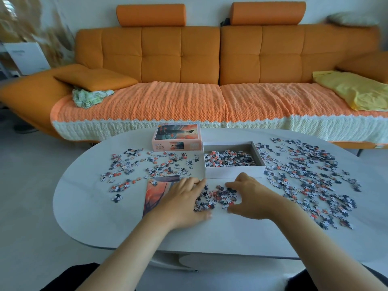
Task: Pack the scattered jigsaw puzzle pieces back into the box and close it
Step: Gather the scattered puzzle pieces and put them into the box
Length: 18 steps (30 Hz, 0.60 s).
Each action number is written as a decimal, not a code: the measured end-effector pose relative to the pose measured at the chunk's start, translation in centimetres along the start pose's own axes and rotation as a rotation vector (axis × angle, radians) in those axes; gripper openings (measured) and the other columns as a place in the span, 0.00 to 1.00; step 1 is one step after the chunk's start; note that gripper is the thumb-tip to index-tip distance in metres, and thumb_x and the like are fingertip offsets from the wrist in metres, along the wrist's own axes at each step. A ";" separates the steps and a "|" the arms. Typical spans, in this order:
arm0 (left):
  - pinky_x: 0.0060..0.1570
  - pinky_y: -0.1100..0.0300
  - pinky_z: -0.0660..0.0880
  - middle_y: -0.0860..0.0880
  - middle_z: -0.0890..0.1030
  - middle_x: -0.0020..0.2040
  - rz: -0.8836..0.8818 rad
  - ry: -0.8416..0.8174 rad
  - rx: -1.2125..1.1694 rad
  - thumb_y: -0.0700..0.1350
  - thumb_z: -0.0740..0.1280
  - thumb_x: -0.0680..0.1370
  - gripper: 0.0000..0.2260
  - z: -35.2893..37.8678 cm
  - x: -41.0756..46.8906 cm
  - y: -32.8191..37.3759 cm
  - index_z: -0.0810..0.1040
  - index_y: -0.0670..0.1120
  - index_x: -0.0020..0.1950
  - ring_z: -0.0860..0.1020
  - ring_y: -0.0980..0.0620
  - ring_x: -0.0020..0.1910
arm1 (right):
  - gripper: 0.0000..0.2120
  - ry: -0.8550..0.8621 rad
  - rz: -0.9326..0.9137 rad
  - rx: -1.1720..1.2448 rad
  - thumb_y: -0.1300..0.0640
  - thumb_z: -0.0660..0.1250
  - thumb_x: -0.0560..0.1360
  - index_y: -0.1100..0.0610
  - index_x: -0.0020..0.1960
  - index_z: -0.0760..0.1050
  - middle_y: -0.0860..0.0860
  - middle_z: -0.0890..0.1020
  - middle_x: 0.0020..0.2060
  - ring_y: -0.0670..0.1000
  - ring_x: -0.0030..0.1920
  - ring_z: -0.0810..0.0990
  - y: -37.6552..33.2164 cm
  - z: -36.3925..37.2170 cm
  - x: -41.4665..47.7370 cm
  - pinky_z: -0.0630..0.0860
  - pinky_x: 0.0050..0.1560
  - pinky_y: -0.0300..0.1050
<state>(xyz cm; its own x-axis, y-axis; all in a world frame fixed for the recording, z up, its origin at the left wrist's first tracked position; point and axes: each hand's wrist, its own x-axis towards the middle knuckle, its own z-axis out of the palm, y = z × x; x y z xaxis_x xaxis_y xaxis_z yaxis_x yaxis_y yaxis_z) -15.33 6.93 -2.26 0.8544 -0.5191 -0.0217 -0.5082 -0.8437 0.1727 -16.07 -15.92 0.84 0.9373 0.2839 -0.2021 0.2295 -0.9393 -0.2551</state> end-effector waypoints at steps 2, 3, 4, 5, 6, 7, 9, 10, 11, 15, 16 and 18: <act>0.68 0.53 0.61 0.53 0.61 0.70 0.009 0.027 -0.004 0.66 0.59 0.76 0.36 0.0 0.6 0.3 0.53 0.52 0.79 0.57 0.53 0.70 | 0.30 0.004 -0.013 0.035 0.43 0.69 0.73 0.47 0.72 0.65 0.50 0.67 0.61 0.52 0.62 0.69 -0.8 0.4 0.4 0.69 0.63 0.48; 0.66 0.54 0.62 0.53 0.62 0.68 0.019 0.048 -0.023 0.64 0.60 0.77 0.33 0.0 0.9 0.6 0.57 0.52 0.78 0.58 0.53 0.69 | 0.27 0.013 -0.024 0.057 0.44 0.69 0.73 0.46 0.71 0.68 0.50 0.68 0.59 0.52 0.61 0.71 -1.2 0.6 0.6 0.70 0.62 0.47; 0.63 0.55 0.63 0.53 0.64 0.66 0.032 0.067 -0.047 0.62 0.62 0.77 0.31 -0.1 1.1 0.9 0.61 0.52 0.77 0.60 0.53 0.68 | 0.24 0.019 -0.033 0.076 0.46 0.69 0.74 0.46 0.68 0.71 0.50 0.68 0.57 0.52 0.58 0.72 -1.5 0.6 0.8 0.71 0.59 0.46; 0.61 0.56 0.65 0.54 0.65 0.64 0.043 0.074 -0.075 0.61 0.63 0.77 0.30 -0.1 1.3 1.1 0.63 0.52 0.76 0.61 0.53 0.66 | 0.20 0.021 -0.035 0.092 0.48 0.70 0.74 0.46 0.65 0.73 0.50 0.69 0.55 0.52 0.55 0.73 -1.7 0.6 1.0 0.71 0.56 0.45; 0.61 0.56 0.65 0.54 0.66 0.63 0.048 0.067 -0.107 0.60 0.64 0.77 0.29 -0.2 1.5 1.1 0.65 0.52 0.76 0.62 0.54 0.66 | 0.18 0.015 -0.024 0.104 0.49 0.70 0.74 0.47 0.63 0.74 0.50 0.69 0.54 0.52 0.53 0.74 -1.8 0.5 1.1 0.71 0.54 0.44; 0.62 0.56 0.66 0.54 0.66 0.64 0.044 0.049 -0.141 0.60 0.65 0.76 0.30 -0.4 1.5 1.0 0.65 0.52 0.76 0.62 0.54 0.67 | 0.19 0.008 -0.011 0.111 0.50 0.70 0.74 0.48 0.63 0.74 0.51 0.70 0.56 0.52 0.53 0.74 -1.8 0.3 1.2 0.71 0.53 0.44; 0.64 0.54 0.66 0.55 0.64 0.67 0.020 -0.009 -0.189 0.61 0.67 0.75 0.33 -0.8 1.4 0.5 0.61 0.53 0.77 0.61 0.55 0.69 | 0.26 -0.008 0.015 0.110 0.47 0.71 0.72 0.50 0.68 0.70 0.52 0.69 0.60 0.54 0.58 0.74 -1.6 0.1 1.2 0.71 0.58 0.46; 0.66 0.52 0.66 0.55 0.63 0.68 0.008 -0.038 -0.191 0.62 0.67 0.74 0.36 -1.1 1.3 0.2 0.59 0.52 0.77 0.60 0.56 0.69 | 0.32 -0.014 0.033 0.106 0.44 0.71 0.71 0.51 0.71 0.67 0.52 0.68 0.62 0.55 0.61 0.73 -1.6 0.1 1.2 0.71 0.60 0.47; 0.66 0.52 0.66 0.55 0.63 0.69 0.004 -0.058 -0.177 0.62 0.68 0.74 0.36 -1.3 1.2 -0.1 0.58 0.52 0.78 0.59 0.56 0.70 | 0.35 -0.017 0.042 0.096 0.42 0.72 0.71 0.52 0.72 0.65 0.52 0.67 0.63 0.55 0.62 0.73 -1.7 0.1 1.3 0.71 0.61 0.48; 0.64 0.56 0.66 0.54 0.67 0.63 0.007 -0.042 -0.191 0.56 0.67 0.77 0.26 -1.3 1.4 -0.2 0.68 0.52 0.74 0.64 0.56 0.67 | 0.21 -0.004 -0.003 0.076 0.41 0.72 0.70 0.51 0.58 0.74 0.50 0.68 0.51 0.54 0.50 0.75 -2.3 0.4 2.1 0.73 0.48 0.45; 0.62 0.56 0.68 0.54 0.69 0.60 0.006 -0.018 -0.212 0.54 0.67 0.78 0.23 -1.2 1.6 -0.1 0.71 0.52 0.72 0.67 0.55 0.64 | 0.17 0.004 -0.010 0.093 0.43 0.72 0.71 0.51 0.54 0.76 0.49 0.68 0.48 0.53 0.46 0.74 -2.5 0.3 2.3 0.71 0.43 0.42; 0.56 0.55 0.71 0.55 0.71 0.54 0.007 0.026 -0.237 0.51 0.67 0.78 0.17 -1.2 2.0 0.3 0.76 0.54 0.67 0.71 0.54 0.58 | 0.12 0.035 -0.022 0.132 0.46 0.72 0.71 0.53 0.47 0.77 0.49 0.68 0.44 0.52 0.43 0.73 -2.7 0.1 2.5 0.66 0.36 0.39</act>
<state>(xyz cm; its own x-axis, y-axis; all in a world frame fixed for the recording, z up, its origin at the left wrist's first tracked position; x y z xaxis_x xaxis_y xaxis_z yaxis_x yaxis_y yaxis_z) -13.63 5.84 -1.10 0.8553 -0.5181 0.0053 -0.4769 -0.7831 0.3992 -14.36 -12.69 0.89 0.9414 0.2954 -0.1628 0.2160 -0.8988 -0.3815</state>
